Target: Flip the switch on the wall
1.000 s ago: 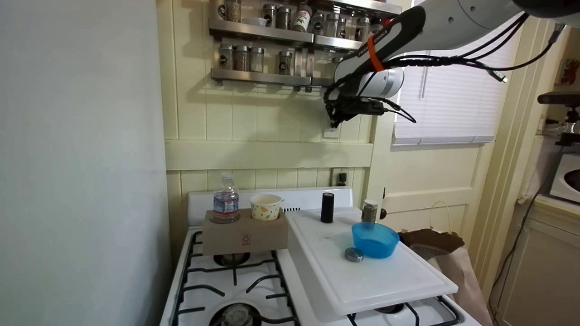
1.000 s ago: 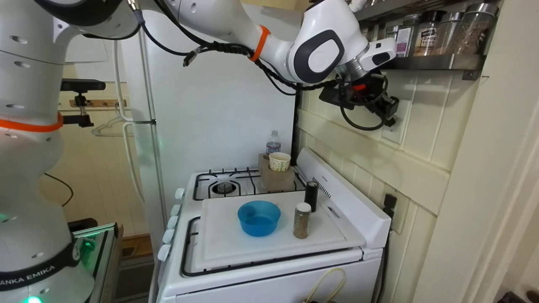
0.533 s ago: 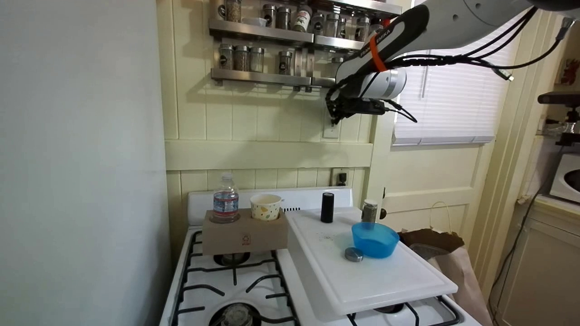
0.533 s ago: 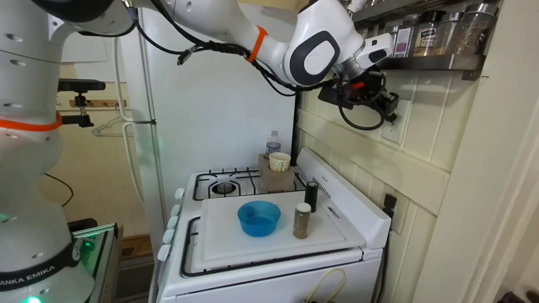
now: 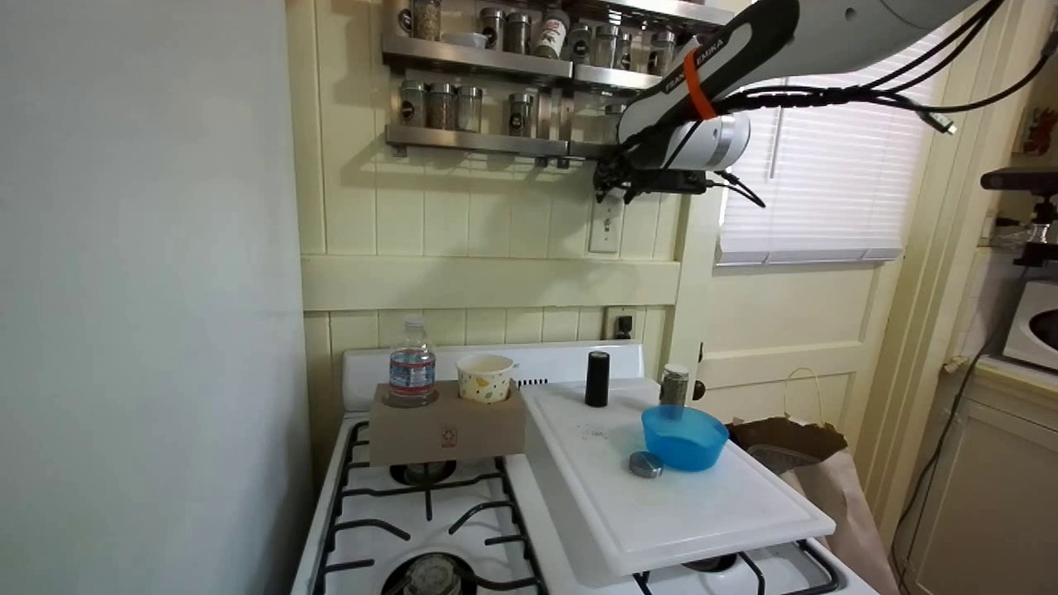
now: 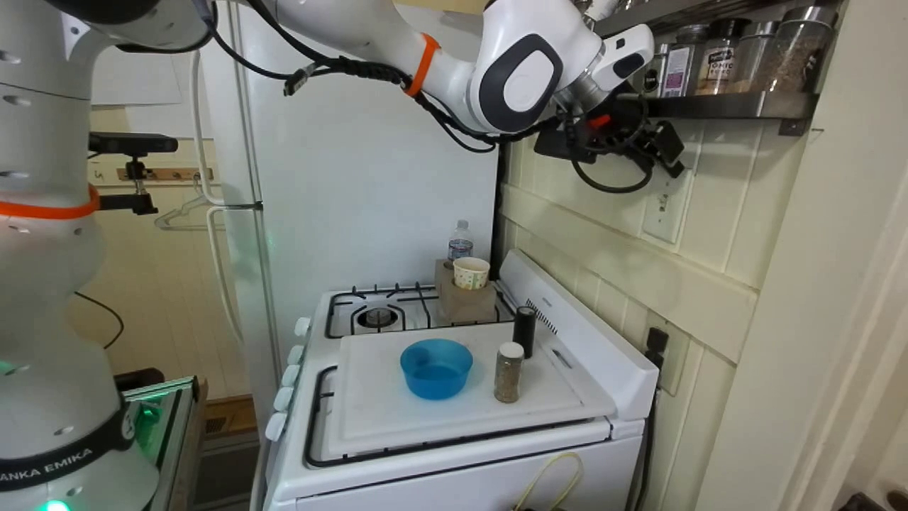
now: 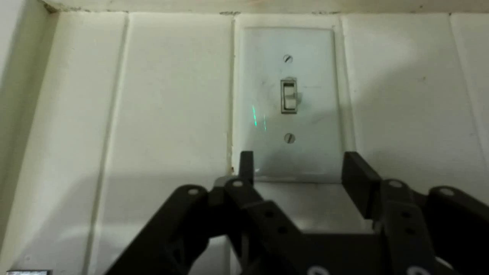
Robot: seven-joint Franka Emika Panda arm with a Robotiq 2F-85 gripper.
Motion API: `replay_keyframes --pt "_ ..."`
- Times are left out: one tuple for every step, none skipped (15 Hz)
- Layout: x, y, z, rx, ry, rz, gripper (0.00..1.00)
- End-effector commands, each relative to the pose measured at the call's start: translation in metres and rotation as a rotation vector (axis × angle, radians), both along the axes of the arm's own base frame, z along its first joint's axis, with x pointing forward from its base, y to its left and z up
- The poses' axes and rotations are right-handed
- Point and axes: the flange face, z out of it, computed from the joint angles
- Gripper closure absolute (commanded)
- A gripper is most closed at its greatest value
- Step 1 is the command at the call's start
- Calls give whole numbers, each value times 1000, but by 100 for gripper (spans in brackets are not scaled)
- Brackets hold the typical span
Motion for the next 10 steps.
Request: replay_keyframes --pt "-14 -1 10 -8 22 -28 6" --pt "-14 -3 9 -17 31 -35 0" --pt "-16 -4 9 -18 46 -42 0" --pt "-17 -4 9 -19 62 -46 0" --pt "-19 -4 8 -15 89 -48 0" --pt "-21 -4 7 -12 120 -51 0" --pt "-23 -2 4 -1 166 -45 0" --pt "-25 -1 1 7 208 -45 0" --pt "-27 1 -4 28 270 -36 0" --pt "-29 3 -8 40 321 -40 0"
